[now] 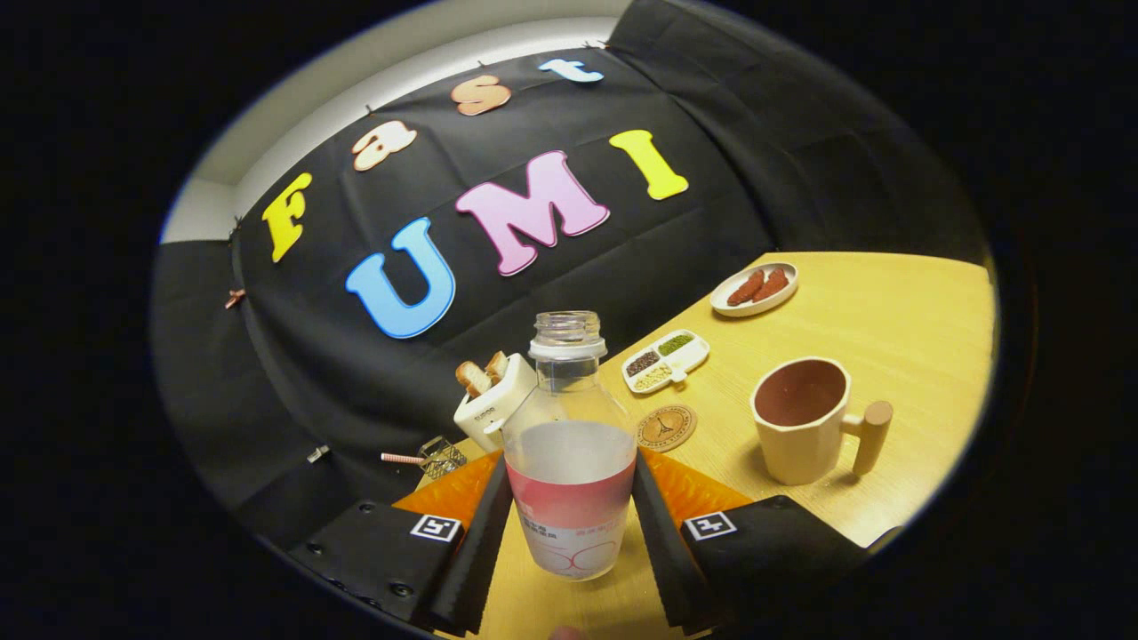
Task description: Take the bottle from table, then pour the juice into the cup, finally place the bottle on the coaster
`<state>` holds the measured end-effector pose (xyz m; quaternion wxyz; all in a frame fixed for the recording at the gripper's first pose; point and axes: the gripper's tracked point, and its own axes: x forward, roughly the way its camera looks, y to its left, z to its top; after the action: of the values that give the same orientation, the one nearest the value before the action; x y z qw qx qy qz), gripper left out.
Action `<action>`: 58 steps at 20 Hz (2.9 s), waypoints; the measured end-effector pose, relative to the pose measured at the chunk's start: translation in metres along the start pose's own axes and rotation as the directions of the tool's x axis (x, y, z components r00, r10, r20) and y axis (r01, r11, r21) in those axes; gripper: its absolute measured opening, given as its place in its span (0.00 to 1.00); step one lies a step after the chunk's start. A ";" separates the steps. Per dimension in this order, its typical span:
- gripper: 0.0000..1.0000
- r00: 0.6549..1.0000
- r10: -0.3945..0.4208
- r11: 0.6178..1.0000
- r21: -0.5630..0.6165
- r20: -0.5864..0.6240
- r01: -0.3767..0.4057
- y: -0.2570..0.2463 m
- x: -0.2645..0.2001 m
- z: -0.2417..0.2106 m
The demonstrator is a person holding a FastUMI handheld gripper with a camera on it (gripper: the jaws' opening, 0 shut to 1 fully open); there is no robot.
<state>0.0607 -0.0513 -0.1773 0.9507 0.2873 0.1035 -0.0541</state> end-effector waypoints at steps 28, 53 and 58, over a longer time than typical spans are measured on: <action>0.76 0.984 -0.083 0.651 0.739 -0.159 0.175 -0.067 0.027 -0.011; 0.76 0.982 -0.045 0.336 0.923 -0.182 0.186 -0.075 0.027 0.002; 0.76 0.980 -0.041 0.297 0.934 -0.195 0.198 -0.072 0.029 0.005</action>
<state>0.0778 -0.1152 -0.2184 0.5831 0.7856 0.1362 -0.1559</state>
